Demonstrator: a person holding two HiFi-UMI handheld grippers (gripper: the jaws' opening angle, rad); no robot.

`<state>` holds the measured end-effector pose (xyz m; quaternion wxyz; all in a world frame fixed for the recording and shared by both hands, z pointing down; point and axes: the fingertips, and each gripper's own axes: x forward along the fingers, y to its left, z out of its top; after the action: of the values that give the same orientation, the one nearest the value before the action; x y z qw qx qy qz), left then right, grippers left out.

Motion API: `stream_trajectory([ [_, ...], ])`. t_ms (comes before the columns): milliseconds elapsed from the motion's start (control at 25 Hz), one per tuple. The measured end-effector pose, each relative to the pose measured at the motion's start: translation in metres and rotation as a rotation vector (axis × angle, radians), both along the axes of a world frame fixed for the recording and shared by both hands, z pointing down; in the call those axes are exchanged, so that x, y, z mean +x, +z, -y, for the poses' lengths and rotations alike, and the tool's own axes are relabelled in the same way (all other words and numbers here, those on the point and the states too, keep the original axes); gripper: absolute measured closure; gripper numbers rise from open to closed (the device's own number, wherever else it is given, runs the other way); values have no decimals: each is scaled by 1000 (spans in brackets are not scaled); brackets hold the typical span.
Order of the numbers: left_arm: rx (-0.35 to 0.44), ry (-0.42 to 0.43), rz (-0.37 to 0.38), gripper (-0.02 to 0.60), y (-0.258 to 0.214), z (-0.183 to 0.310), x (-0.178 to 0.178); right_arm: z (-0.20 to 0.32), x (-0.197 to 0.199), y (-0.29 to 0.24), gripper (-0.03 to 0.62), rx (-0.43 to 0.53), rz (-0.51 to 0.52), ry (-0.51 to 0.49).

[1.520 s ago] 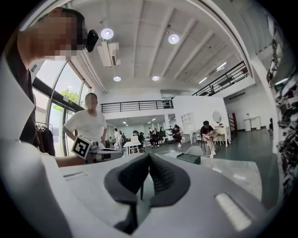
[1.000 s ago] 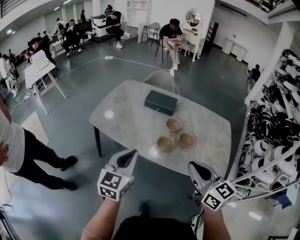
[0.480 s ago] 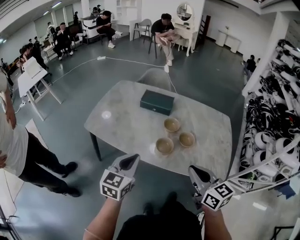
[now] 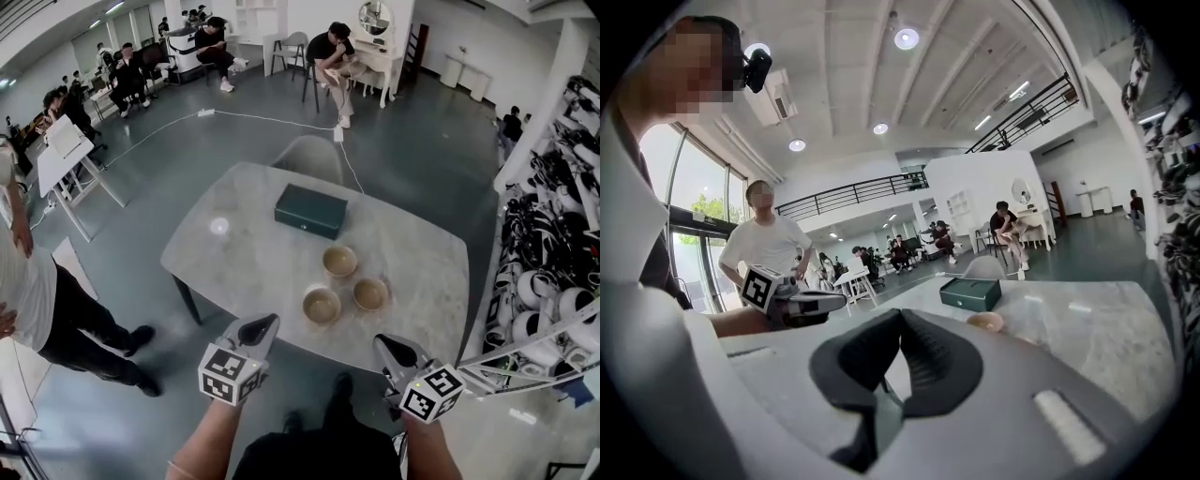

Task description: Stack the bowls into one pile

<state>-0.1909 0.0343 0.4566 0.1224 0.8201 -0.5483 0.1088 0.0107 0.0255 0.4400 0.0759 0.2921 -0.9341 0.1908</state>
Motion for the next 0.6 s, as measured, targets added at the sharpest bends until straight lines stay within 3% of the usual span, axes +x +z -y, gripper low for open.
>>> stream_trajectory([
  [320, -32, -18, 26, 571, 10, 90, 39, 101, 24, 18, 591, -35, 11, -78],
  [600, -46, -84, 63, 571, 12, 146, 53, 169, 17, 22, 591, -44, 34, -197],
])
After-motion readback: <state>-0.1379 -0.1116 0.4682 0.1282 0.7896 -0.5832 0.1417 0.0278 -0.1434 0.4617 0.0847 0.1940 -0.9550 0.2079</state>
